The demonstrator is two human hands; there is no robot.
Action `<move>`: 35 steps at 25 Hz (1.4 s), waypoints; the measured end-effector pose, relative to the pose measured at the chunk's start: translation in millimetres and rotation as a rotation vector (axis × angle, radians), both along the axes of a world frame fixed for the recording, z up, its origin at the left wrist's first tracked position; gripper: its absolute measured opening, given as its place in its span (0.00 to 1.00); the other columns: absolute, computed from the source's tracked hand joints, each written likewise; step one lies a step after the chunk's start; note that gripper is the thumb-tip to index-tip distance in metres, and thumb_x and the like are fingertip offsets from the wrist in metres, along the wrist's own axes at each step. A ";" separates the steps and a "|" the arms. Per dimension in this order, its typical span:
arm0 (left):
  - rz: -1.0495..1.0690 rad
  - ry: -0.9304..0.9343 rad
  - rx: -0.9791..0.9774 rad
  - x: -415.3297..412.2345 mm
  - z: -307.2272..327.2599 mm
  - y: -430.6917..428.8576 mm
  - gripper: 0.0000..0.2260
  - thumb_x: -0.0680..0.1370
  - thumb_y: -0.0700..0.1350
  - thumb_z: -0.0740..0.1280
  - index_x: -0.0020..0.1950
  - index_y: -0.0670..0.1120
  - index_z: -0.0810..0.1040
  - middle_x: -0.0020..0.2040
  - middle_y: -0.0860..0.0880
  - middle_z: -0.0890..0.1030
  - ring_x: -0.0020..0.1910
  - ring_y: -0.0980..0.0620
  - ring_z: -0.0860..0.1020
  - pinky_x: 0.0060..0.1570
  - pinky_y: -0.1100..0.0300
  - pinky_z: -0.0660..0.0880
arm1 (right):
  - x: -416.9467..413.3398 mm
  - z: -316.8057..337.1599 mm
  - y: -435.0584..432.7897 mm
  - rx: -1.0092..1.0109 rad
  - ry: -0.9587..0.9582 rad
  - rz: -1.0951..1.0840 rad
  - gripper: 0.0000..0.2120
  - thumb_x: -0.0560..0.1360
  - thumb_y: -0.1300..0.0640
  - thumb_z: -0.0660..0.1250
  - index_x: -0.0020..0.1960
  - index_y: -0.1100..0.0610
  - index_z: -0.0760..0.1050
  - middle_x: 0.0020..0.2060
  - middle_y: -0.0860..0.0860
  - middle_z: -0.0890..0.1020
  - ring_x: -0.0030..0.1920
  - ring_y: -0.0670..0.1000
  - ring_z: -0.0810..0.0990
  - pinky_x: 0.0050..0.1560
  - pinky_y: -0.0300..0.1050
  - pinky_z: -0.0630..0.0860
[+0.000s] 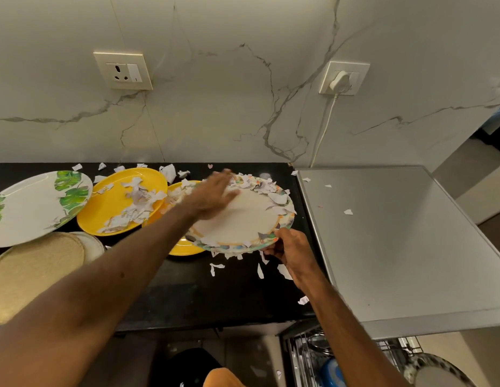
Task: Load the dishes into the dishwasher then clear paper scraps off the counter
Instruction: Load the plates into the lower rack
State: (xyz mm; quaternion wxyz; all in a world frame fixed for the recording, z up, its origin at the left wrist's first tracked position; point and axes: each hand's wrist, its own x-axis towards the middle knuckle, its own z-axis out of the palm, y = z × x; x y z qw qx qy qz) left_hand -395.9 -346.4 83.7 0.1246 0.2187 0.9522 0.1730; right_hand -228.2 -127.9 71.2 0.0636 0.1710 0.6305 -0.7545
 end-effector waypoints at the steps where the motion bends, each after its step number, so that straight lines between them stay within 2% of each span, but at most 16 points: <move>1: -0.174 -0.062 0.077 15.3 8.0 21.0 0.29 0.85 0.64 0.49 0.84 0.56 0.50 0.85 0.53 0.49 0.83 0.50 0.48 0.80 0.49 0.48 | -2.2 0.0 -3.1 0.008 0.001 0.004 0.14 0.86 0.60 0.58 0.53 0.62 0.82 0.45 0.59 0.88 0.41 0.54 0.86 0.46 0.48 0.83; 4: -0.518 -0.155 0.182 56.7 15.8 74.0 0.22 0.87 0.60 0.46 0.82 0.63 0.53 0.84 0.57 0.50 0.82 0.59 0.47 0.76 0.58 0.44 | -5.9 0.7 -9.4 0.056 0.020 0.044 0.21 0.88 0.52 0.57 0.52 0.64 0.82 0.45 0.59 0.88 0.43 0.55 0.87 0.48 0.47 0.84; 7: -0.535 -0.152 0.172 54.9 4.7 85.0 0.22 0.87 0.60 0.43 0.82 0.65 0.55 0.84 0.57 0.50 0.82 0.58 0.47 0.77 0.53 0.44 | -5.0 1.0 -9.3 0.031 0.011 0.062 0.21 0.88 0.51 0.57 0.54 0.65 0.82 0.45 0.59 0.88 0.44 0.55 0.87 0.48 0.47 0.83; 9: -0.499 -0.113 0.088 38.8 -5.0 77.1 0.23 0.86 0.63 0.42 0.82 0.67 0.49 0.84 0.57 0.46 0.82 0.57 0.45 0.78 0.49 0.43 | -3.1 -0.6 -11.0 0.012 0.007 0.065 0.17 0.87 0.56 0.59 0.54 0.66 0.82 0.45 0.60 0.87 0.43 0.55 0.86 0.47 0.48 0.82; 12: -0.401 -0.071 -0.049 10.6 -17.9 60.2 0.27 0.83 0.67 0.40 0.82 0.65 0.40 0.84 0.57 0.41 0.83 0.52 0.41 0.80 0.42 0.43 | 1.5 -3.1 -14.1 0.020 0.016 0.070 0.14 0.86 0.59 0.60 0.54 0.67 0.81 0.45 0.61 0.87 0.42 0.56 0.85 0.49 0.52 0.82; 15: -0.234 -0.033 -0.124 -12.1 -26.7 38.0 0.32 0.79 0.72 0.36 0.82 0.64 0.38 0.84 0.54 0.39 0.83 0.45 0.40 0.79 0.39 0.42 | 6.7 -3.3 -9.8 0.056 0.034 0.081 0.14 0.86 0.58 0.60 0.57 0.66 0.81 0.47 0.59 0.88 0.42 0.55 0.86 0.53 0.58 0.81; 18: 0.056 -0.009 -0.177 -26.4 -32.6 7.9 0.33 0.79 0.72 0.37 0.82 0.63 0.39 0.84 0.51 0.38 0.83 0.42 0.39 0.79 0.38 0.40 | 9.0 -1.7 -1.6 0.117 0.062 0.053 0.13 0.86 0.57 0.60 0.57 0.62 0.82 0.48 0.58 0.88 0.45 0.57 0.86 0.50 0.58 0.82; 20: 0.210 -0.020 -0.223 -31.0 -35.0 -12.3 0.32 0.80 0.72 0.39 0.83 0.63 0.40 0.84 0.51 0.38 0.83 0.42 0.39 0.78 0.39 0.38 | 9.4 -1.0 5.1 0.136 0.059 0.004 0.13 0.86 0.57 0.60 0.58 0.60 0.82 0.49 0.57 0.88 0.45 0.57 0.86 0.46 0.52 0.84; 22: 0.285 -0.018 -0.245 -32.1 -38.0 -31.2 0.32 0.81 0.71 0.41 0.83 0.62 0.41 0.84 0.50 0.40 0.83 0.43 0.40 0.78 0.40 0.40 | 9.1 -3.9 12.4 0.162 0.058 -0.051 0.12 0.86 0.57 0.60 0.56 0.59 0.82 0.48 0.56 0.88 0.43 0.56 0.85 0.43 0.50 0.83; 24: 0.339 0.033 -0.221 -29.4 -43.3 -48.3 0.31 0.83 0.68 0.45 0.84 0.60 0.44 0.85 0.47 0.43 0.83 0.42 0.43 0.79 0.40 0.44 | 7.8 -10.8 18.2 0.201 0.060 -0.103 0.11 0.85 0.55 0.62 0.55 0.56 0.83 0.48 0.55 0.88 0.44 0.56 0.86 0.45 0.53 0.83; 27: 0.422 0.148 -0.112 -22.0 -46.7 -66.9 0.28 0.86 0.59 0.52 0.84 0.49 0.55 0.83 0.41 0.57 0.81 0.38 0.57 0.76 0.39 0.58 | 7.6 -14.9 20.1 0.240 0.042 -0.182 0.16 0.78 0.45 0.64 0.54 0.55 0.82 0.48 0.53 0.88 0.48 0.57 0.86 0.49 0.58 0.83; 30: 0.416 0.003 0.207 -8.7 -35.2 -54.4 0.28 0.86 0.59 0.54 0.80 0.43 0.64 0.75 0.38 0.72 0.72 0.38 0.72 0.70 0.43 0.67 | 6.8 -19.1 21.5 0.247 0.026 -0.232 0.20 0.74 0.41 0.64 0.55 0.53 0.82 0.48 0.52 0.88 0.49 0.56 0.87 0.53 0.63 0.84; 32: 0.359 -0.182 0.365 5.2 -28.0 -33.5 0.35 0.82 0.66 0.58 0.82 0.47 0.59 0.73 0.43 0.74 0.64 0.39 0.79 0.62 0.44 0.77 | 6.3 -17.6 19.0 0.242 0.020 -0.249 0.20 0.73 0.40 0.64 0.56 0.51 0.82 0.50 0.50 0.87 0.52 0.53 0.87 0.55 0.63 0.84; 33: 0.356 -0.270 0.436 11.3 -25.9 -22.9 0.40 0.79 0.68 0.62 0.84 0.49 0.53 0.72 0.47 0.72 0.59 0.41 0.81 0.53 0.47 0.82 | 6.1 -14.9 16.4 0.243 0.019 -0.251 0.19 0.74 0.40 0.64 0.57 0.51 0.81 0.51 0.49 0.87 0.52 0.52 0.87 0.55 0.62 0.85; 35: 0.404 -0.380 0.506 16.7 -28.2 -8.2 0.48 0.74 0.67 0.71 0.84 0.51 0.48 0.70 0.51 0.67 0.51 0.45 0.83 0.37 0.56 0.82 | 6.7 -10.5 11.7 0.269 0.024 -0.253 0.14 0.79 0.44 0.64 0.58 0.51 0.80 0.52 0.49 0.87 0.51 0.49 0.87 0.54 0.58 0.86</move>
